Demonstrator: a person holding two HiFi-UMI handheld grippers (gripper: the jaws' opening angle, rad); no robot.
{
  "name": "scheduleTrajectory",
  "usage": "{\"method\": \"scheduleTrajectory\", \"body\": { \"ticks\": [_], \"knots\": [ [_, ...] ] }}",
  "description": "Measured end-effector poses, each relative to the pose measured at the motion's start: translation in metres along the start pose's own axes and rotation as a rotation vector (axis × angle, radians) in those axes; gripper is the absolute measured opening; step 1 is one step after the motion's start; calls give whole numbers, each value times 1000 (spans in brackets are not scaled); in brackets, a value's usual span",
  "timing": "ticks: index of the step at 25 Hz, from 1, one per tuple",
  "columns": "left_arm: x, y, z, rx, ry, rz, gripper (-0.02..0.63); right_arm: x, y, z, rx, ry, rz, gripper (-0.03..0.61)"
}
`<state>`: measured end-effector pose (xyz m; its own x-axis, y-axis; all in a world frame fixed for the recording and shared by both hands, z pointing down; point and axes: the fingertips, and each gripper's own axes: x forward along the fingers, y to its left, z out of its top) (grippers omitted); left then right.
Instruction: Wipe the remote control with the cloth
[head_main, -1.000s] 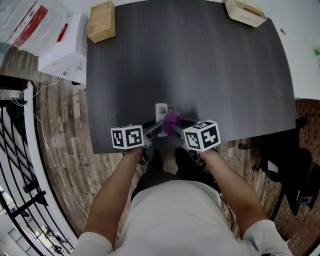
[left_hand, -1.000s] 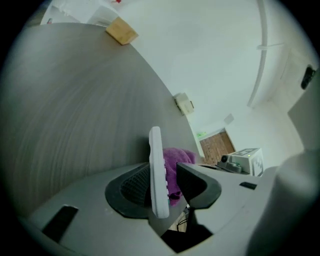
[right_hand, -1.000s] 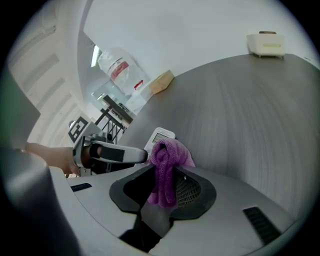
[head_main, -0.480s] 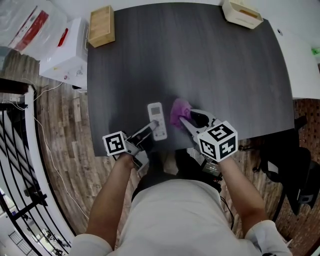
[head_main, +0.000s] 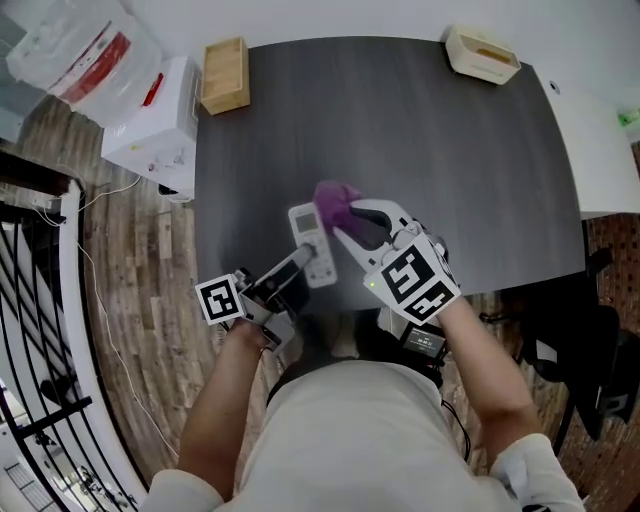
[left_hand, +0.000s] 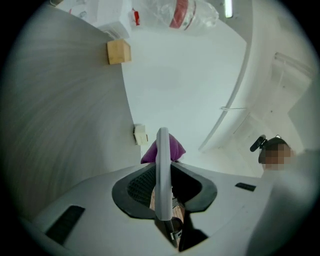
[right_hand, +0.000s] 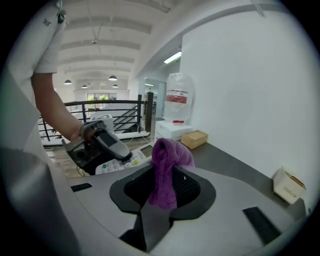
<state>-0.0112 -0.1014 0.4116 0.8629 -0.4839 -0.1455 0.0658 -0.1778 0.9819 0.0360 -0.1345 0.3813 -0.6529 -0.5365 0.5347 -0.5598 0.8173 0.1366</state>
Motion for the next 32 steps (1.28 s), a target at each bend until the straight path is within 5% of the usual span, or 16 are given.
{"method": "scheduleTrajectory", "body": {
  "ticks": [7, 15, 20, 24, 28, 32],
  "knots": [
    [-11, -13, 38, 29, -173, 14, 94, -8, 35, 8, -99, 21, 71, 104],
    [-21, -15, 70, 37, -355, 74, 94, -16, 59, 8, -45, 20, 54, 104],
    [-28, -20, 81, 51, -413, 72, 94, -29, 92, 11, -57, 7, 163, 104],
    [-23, -31, 82, 64, -406, 39, 94, -29, 112, 8, -128, 40, 205, 104],
    [-12, -37, 67, 61, -307, 25, 94, -22, 128, 8, -210, 69, 266, 104],
    [-14, -41, 55, 48, -246, 2, 92, -26, 120, 7, -180, 56, 241, 104]
  ]
}}
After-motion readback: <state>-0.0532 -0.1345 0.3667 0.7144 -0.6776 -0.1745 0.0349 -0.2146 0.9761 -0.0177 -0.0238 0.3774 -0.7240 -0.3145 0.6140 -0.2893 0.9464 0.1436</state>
